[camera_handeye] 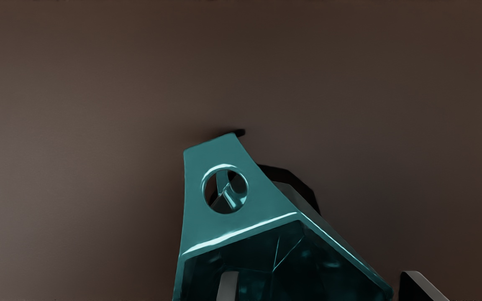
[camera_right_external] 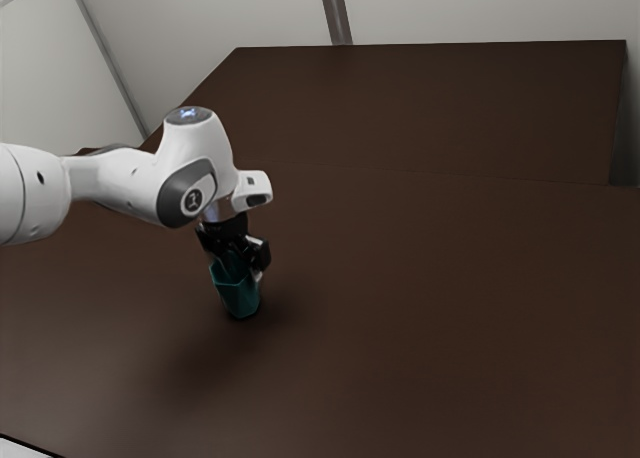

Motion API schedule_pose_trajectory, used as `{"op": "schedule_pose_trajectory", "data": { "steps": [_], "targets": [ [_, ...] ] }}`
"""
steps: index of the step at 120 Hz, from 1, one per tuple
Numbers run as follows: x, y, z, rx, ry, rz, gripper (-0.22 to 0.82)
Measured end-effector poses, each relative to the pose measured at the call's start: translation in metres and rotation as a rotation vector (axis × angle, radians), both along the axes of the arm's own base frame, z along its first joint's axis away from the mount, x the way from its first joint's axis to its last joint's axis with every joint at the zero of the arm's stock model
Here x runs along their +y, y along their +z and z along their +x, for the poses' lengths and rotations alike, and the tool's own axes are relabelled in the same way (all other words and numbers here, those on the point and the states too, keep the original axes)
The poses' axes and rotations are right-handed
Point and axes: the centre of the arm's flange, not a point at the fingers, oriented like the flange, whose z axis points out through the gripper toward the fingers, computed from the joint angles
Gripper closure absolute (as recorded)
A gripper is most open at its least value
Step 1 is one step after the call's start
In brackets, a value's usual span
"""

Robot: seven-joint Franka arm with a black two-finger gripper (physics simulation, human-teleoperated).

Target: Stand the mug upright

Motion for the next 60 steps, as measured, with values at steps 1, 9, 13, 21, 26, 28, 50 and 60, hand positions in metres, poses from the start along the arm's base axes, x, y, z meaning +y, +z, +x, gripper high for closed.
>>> {"op": "schedule_pose_trajectory", "data": {
  "steps": [1,9,13,21,26,28,50,60],
  "targets": [
    [0.0,0.001,0.0,-0.003,0.0,0.002,0.21],
    [-0.005,0.013,-0.002,-0.018,0.0,0.015,0.15],
    [-0.008,0.021,-0.003,-0.028,-0.001,0.022,0.13],
    [-0.016,0.033,-0.006,-0.037,-0.004,0.031,0.1],
    [-0.018,0.04,-0.005,-0.043,0.0,0.029,0.08],
    [-0.017,0.044,-0.004,-0.046,0.004,0.027,0.07],
    [-0.017,0.13,0.032,-0.134,0.045,-0.044,0.03],
    [-0.019,0.183,0.046,-0.17,0.048,-0.074,0.02]
  ]
}}
